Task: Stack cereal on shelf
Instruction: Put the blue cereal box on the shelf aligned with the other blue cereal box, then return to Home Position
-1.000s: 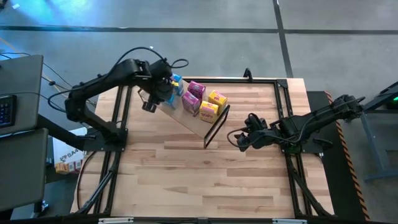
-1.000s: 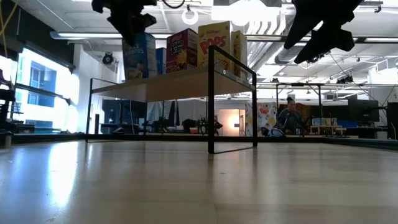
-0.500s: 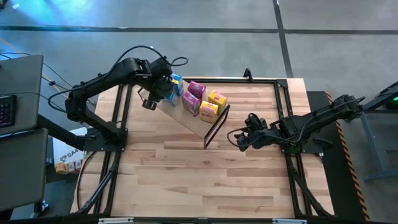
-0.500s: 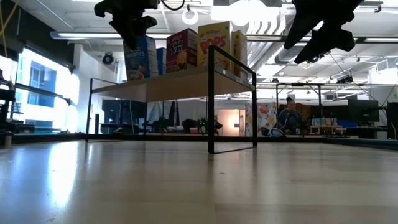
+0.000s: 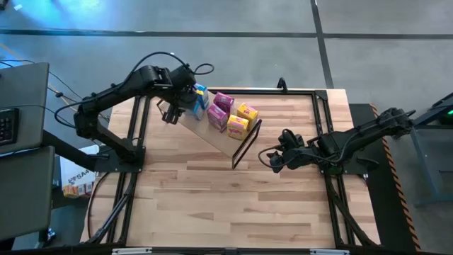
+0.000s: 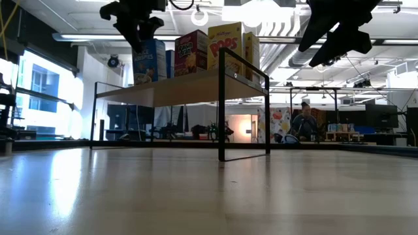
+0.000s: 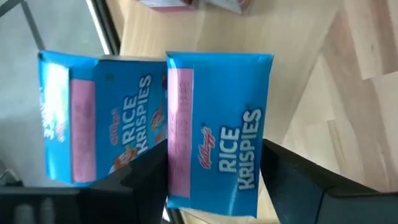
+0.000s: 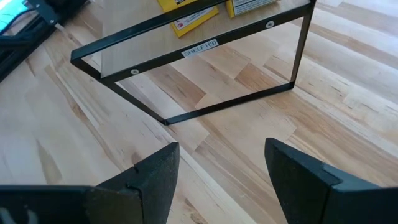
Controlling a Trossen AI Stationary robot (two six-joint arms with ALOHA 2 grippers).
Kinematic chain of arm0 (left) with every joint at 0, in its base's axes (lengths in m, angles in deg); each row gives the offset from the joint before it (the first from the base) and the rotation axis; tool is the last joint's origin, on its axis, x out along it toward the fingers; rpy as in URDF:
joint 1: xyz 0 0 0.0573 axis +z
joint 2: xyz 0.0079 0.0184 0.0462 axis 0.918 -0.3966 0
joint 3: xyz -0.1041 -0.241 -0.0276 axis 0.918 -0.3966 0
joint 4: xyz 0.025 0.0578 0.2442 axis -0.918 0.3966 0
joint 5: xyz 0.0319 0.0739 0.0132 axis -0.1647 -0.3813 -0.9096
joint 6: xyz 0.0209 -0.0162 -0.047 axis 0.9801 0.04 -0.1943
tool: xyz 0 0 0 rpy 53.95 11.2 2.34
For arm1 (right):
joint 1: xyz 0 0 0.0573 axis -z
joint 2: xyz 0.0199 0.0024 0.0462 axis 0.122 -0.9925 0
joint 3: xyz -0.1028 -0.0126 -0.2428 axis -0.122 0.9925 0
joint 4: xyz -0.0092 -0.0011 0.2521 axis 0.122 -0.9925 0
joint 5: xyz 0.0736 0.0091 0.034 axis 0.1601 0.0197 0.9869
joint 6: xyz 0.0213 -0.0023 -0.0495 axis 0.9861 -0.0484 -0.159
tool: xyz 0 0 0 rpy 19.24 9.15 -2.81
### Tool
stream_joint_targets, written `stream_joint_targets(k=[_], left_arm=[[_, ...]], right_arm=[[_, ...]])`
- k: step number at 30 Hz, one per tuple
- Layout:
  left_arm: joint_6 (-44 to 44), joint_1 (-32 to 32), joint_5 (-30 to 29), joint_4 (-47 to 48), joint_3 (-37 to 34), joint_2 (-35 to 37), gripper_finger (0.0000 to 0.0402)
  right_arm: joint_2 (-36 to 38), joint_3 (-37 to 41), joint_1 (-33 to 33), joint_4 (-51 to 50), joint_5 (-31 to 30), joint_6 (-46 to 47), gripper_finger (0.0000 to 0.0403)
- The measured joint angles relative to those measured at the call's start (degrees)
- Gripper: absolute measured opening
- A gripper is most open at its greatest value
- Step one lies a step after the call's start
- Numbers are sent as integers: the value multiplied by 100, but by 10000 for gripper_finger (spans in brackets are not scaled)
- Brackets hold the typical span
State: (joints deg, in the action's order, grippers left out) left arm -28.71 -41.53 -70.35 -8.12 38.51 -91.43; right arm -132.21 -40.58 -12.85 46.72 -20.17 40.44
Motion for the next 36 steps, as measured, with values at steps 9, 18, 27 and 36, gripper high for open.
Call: stream_joint_targets(k=[9,18,27,36], left_arm=[[25,0,-216,-78,0,229,248],[-50,0,-301,-237,0,655,248],[-1817,0,603,-1158,-2,1296,240],[-4033,-469,1775,-3726,-1069,2701,116]], right_arm=[[1,0,0,0,4,-33,232],[0,0,0,0,6,-132,232],[0,0,0,106,-323,-137,232],[0,0,0,1285,-946,-1322,232]])
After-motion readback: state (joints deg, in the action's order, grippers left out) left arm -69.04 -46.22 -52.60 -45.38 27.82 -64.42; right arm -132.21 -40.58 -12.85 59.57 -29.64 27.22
